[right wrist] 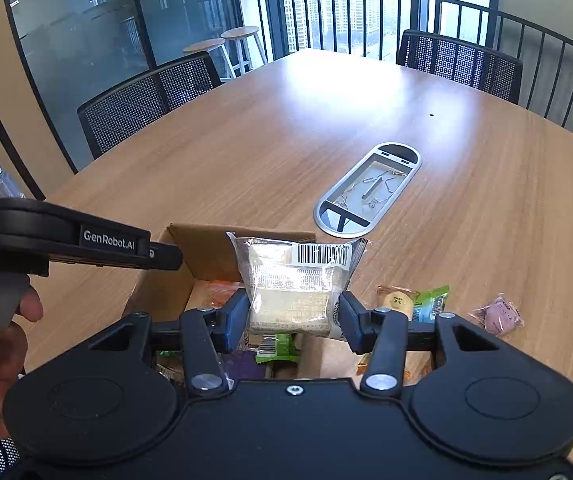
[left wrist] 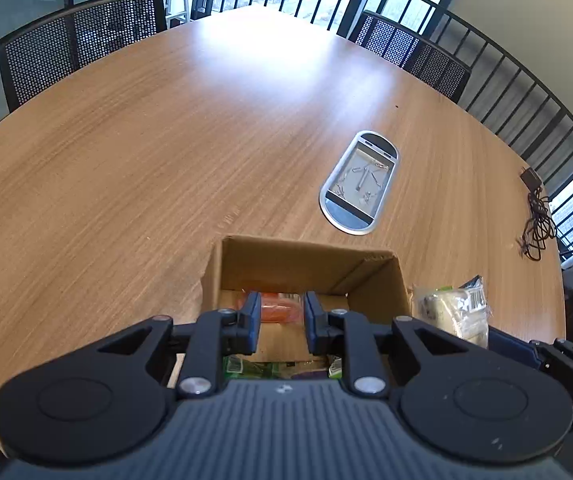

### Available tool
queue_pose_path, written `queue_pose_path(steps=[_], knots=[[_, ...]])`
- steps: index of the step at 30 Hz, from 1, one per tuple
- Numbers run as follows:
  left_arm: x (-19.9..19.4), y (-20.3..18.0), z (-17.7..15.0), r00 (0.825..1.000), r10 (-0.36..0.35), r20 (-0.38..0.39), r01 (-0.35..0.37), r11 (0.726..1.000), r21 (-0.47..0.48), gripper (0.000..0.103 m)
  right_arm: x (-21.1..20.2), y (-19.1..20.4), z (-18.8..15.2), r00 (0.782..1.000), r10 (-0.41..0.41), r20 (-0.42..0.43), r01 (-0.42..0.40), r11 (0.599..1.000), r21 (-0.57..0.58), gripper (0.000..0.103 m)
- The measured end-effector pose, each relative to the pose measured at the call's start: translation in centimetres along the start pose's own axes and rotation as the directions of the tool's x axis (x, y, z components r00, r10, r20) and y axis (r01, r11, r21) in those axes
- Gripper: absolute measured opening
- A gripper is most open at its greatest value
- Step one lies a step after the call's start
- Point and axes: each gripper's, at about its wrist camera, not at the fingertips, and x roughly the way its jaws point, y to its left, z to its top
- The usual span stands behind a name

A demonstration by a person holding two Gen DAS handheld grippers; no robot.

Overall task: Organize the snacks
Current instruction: 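Carry both packets over the box and open both grippers inside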

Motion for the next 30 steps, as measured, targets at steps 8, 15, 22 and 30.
queue_pose_path(steps=[8, 15, 22, 30], knots=[[-1.0, 2.0, 0.3, 0.999, 0.037, 0.018, -0.036, 0.998, -0.043, 0.022, 1.2, 1.3, 0.6, 0.999, 0.035, -0.010, -0.035, 0.999, -0.024, 0.048], [-1.7, 3.7, 0.1, 0.997, 0.071, 0.025, -0.069, 0.994, -0.086, 0.026, 1.6, 2.7, 1.3, 0.993, 0.116, 0.006, -0.116, 0.993, -0.031, 0.053], [-2.5, 4.0, -0.7, 0.996, 0.089, 0.027, -0.086, 0.991, -0.100, 0.037, 0.9, 2.6, 0.7, 0.995, 0.104, 0.003, -0.104, 0.994, -0.034, 0.071], [-3.1, 2.8, -1.6, 0.993, 0.108, 0.036, -0.105, 0.990, -0.090, 0.067, -1.2, 0.6, -0.8, 0.998, 0.064, 0.013, -0.064, 0.998, 0.009, 0.071]])
